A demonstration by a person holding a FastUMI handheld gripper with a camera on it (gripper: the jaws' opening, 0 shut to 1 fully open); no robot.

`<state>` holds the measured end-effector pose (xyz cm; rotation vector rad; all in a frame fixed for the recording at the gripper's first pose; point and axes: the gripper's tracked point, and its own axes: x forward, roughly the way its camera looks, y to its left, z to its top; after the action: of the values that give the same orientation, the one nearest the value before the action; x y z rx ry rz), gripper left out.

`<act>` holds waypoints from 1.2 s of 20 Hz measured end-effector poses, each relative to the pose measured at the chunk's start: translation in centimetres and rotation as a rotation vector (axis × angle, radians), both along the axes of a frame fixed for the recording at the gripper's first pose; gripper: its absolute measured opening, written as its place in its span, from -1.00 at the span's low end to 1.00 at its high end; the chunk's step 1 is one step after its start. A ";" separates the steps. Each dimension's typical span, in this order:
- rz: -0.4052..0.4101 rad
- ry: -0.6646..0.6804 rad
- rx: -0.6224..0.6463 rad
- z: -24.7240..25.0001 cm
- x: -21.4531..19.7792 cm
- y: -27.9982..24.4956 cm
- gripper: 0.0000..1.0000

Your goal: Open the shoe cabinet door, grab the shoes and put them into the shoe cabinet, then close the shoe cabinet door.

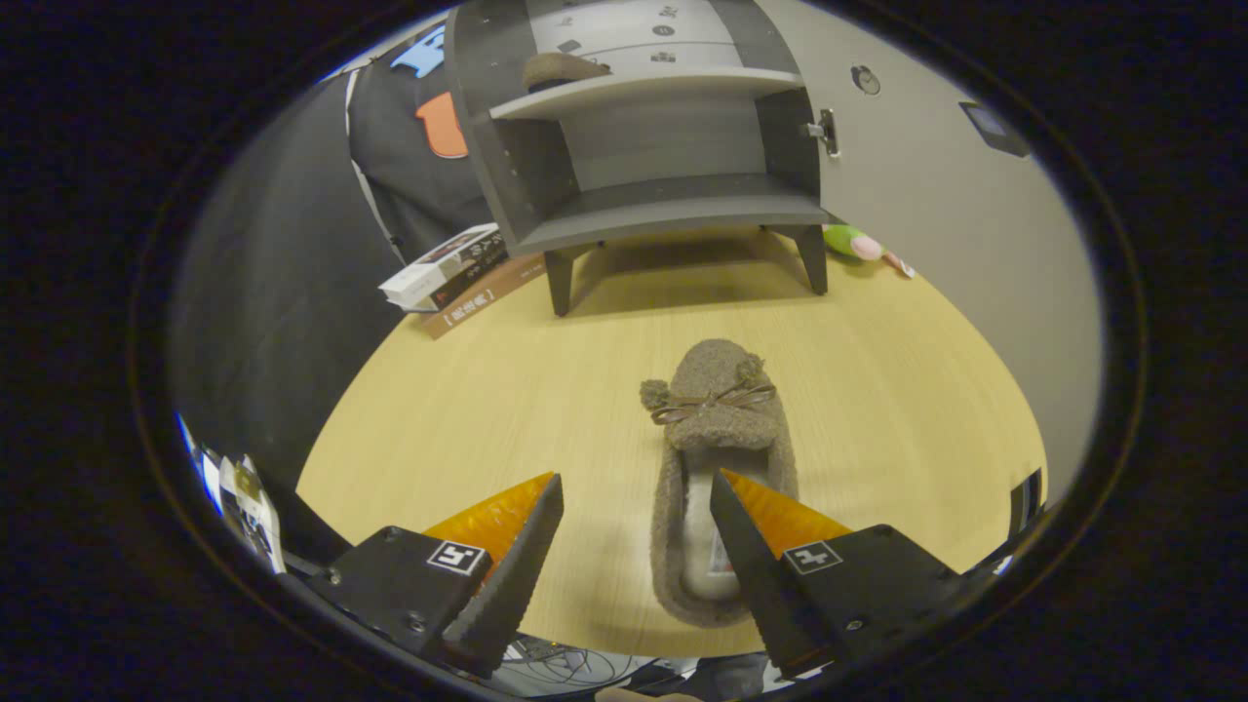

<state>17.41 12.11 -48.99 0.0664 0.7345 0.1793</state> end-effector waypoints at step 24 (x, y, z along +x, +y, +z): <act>0.025 -0.111 0.035 8.5 3.0 -0.3 -0.88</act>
<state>20.42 11.79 -40.49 0.0794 0.6217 0.2183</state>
